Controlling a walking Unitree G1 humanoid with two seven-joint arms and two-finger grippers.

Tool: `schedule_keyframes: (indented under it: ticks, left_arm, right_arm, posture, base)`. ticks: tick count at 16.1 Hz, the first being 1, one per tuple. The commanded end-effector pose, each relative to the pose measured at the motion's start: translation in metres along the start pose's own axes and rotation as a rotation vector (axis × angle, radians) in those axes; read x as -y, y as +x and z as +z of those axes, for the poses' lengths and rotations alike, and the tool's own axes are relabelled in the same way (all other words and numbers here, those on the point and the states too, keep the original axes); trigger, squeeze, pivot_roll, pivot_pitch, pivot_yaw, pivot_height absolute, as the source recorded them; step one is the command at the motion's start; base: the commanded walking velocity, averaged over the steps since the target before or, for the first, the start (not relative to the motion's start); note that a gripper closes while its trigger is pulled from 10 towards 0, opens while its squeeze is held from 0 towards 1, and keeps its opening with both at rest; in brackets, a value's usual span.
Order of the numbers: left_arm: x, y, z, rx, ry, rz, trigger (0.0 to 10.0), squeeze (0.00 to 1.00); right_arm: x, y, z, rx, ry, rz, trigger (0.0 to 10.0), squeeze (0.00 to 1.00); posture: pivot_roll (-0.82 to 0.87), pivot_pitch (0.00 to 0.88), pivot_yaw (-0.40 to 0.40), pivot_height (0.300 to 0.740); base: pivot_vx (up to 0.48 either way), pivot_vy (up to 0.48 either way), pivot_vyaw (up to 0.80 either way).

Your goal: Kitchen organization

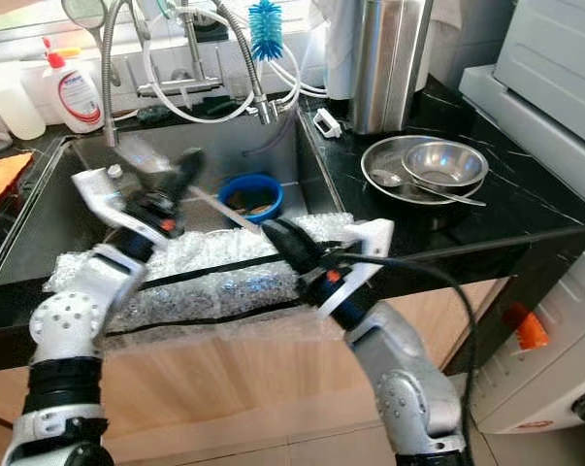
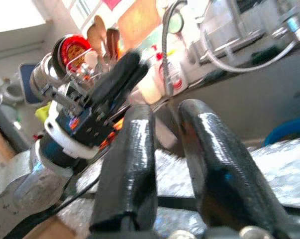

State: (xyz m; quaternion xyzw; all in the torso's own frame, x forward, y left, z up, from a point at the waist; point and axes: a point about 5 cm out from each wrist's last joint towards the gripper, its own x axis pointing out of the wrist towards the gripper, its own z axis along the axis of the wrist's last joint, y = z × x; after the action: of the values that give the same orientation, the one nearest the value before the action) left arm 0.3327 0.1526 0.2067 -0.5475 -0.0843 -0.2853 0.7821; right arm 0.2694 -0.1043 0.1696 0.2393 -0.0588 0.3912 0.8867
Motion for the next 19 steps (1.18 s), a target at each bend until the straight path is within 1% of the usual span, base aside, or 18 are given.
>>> schedule_keyframes:
  ticks: [1, 2, 3, 4, 5, 6, 7, 8, 9, 10, 11, 12, 13, 14, 15, 16, 18, 19]
  left_arm:
    - [0.002, 0.004, 0.012, 0.057, 0.016, 0.006, 0.0, 0.0]
    - [0.0, 0.004, 0.019, 0.106, -0.016, 0.017, 0.0, 0.0]
    - [-0.003, 0.005, 0.027, 0.165, -0.015, 0.054, 0.0, 0.0]
    - [-0.003, 0.006, 0.042, 0.277, -0.007, 0.091, 0.0, 0.0]
    - [-0.002, 0.006, 0.047, 0.316, -0.004, 0.101, 0.0, 0.0]
    - [0.0, 0.008, 0.06, 0.377, 0.135, 0.163, 5.7, 0.0]
    - [0.001, 0.01, 0.066, 0.398, 0.244, 0.211, 10.0, 0.0]
    - [0.005, 0.012, 0.073, 0.42, 0.492, 0.277, 10.0, 0.0]
    - [0.007, 0.013, 0.073, 0.41, 0.654, 0.307, 10.0, 0.0]
    - [0.004, 0.014, 0.069, 0.373, 0.861, 0.363, 10.0, 0.0]
    - [0.003, 0.016, 0.056, 0.292, 1.082, 0.361, 10.0, 0.0]
    - [-0.004, 0.014, 0.047, 0.25, 1.128, 0.373, 10.0, 0.0]
    - [-0.006, 0.014, 0.044, 0.236, 1.146, 0.378, 10.0, 0.0]
    - [-0.013, 0.011, 0.038, 0.195, 1.176, 0.371, 10.0, 0.0]
    - [-0.017, 0.01, 0.035, 0.167, 1.236, 0.373, 10.0, 0.0]
    - [-0.02, 0.01, 0.032, 0.142, 1.341, 0.362, 10.0, 0.0]
    - [-0.028, 0.01, 0.027, 0.122, 1.365, 0.398, 10.0, 0.0]
    - [-0.034, 0.011, 0.024, 0.073, 1.386, 0.412, 10.0, 0.0]
  right_arm:
    - [-0.002, 0.004, 0.004, 0.012, -0.025, -0.002, 10.0, 0.0]
    - [-0.001, 0.004, 0.004, 0.013, -0.029, -0.005, 10.0, 0.0]
    - [0.0, 0.003, 0.005, 0.013, -0.036, -0.014, 10.0, 0.0]
    - [0.002, 0.003, 0.007, 0.02, -0.049, -0.034, 10.0, 0.0]
    - [0.002, 0.002, 0.008, 0.023, -0.054, -0.041, 10.0, 0.0]
    - [0.005, 0.003, 0.013, 0.039, -0.091, -0.083, 10.0, 0.0]
    - [0.006, 0.004, 0.015, 0.044, -0.112, -0.105, 10.0, 0.0]
    - [0.004, 0.007, 0.021, 0.043, -0.198, -0.13, 10.0, 0.0]
    - [0.001, 0.01, 0.025, 0.051, -0.23, -0.133, 10.0, 0.0]
    - [0.002, 0.012, 0.029, 0.069, -0.281, -0.177, 10.0, 0.0]
    - [0.008, 0.012, 0.032, 0.073, -0.377, -0.261, 10.0, 0.0]
    - [0.013, 0.01, 0.035, 0.099, -0.411, -0.337, 10.0, 0.0]
    - [0.014, 0.009, 0.036, 0.109, -0.415, -0.36, 10.0, 0.0]
    - [0.016, 0.007, 0.039, 0.113, -0.512, -0.407, 10.0, 0.0]
    - [0.016, 0.005, 0.038, 0.102, -0.563, -0.413, 10.0, 0.0]
    - [0.018, 0.003, 0.034, 0.087, -0.593, -0.441, 10.0, 0.0]
    - [0.021, -0.001, 0.03, 0.08, -0.636, -0.489, 10.0, 0.0]
    - [0.02, -0.002, 0.029, 0.092, -0.632, -0.508, 10.0, 0.0]
  posture:
    - [-0.17, 0.0, 0.081, 0.74]
    - [-0.17, 0.0, 0.083, 0.74]
    - [-0.17, 0.0, 0.081, 0.74]
    - [-0.18, 0.0, 0.081, 0.74]
    - [-0.18, 0.0, 0.081, 0.74]
    - [-0.18, 0.0, 0.078, 0.74]
    - [-0.18, 0.0, 0.078, 0.74]
    - [-0.18, 0.0, 0.078, 0.74]
    - [-0.18, 0.0, 0.08, 0.74]
    - [-0.18, 0.0, 0.082, 0.74]
    - [-0.19, 0.0, 0.083, 0.74]
    - [-0.19, 0.0, 0.087, 0.74]
    - [-0.19, 0.0, 0.087, 0.74]
    - [-0.19, 0.0, 0.091, 0.74]
    - [-0.19, 0.0, 0.094, 0.74]
    - [-0.2, 0.0, 0.098, 0.74]
    - [-0.19, 0.0, 0.105, 0.74]
    - [-0.19, 0.0, 0.107, 0.74]
  base:
    - [0.0, 0.0, 0.0]
    - [0.0, 0.0, 0.0]
    - [0.0, 0.0, 0.0]
    - [0.0, 0.0, 0.0]
    - [0.0, 0.0, 0.0]
    - [0.0, 0.0, 0.0]
    - [0.0, 0.0, 0.0]
    - [0.0, 0.0, 0.0]
    - [0.0, 0.0, 0.0]
    - [0.0, 0.0, 0.0]
    - [0.0, 0.0, 0.0]
    - [0.0, 0.0, 0.0]
    - [0.0, 0.0, 0.0]
    - [0.0, 0.0, 0.0]
    - [0.0, 0.0, 0.0]
    - [0.0, 0.0, 0.0]
    - [0.0, 0.0, 0.0]
    - [0.0, 0.0, 0.0]
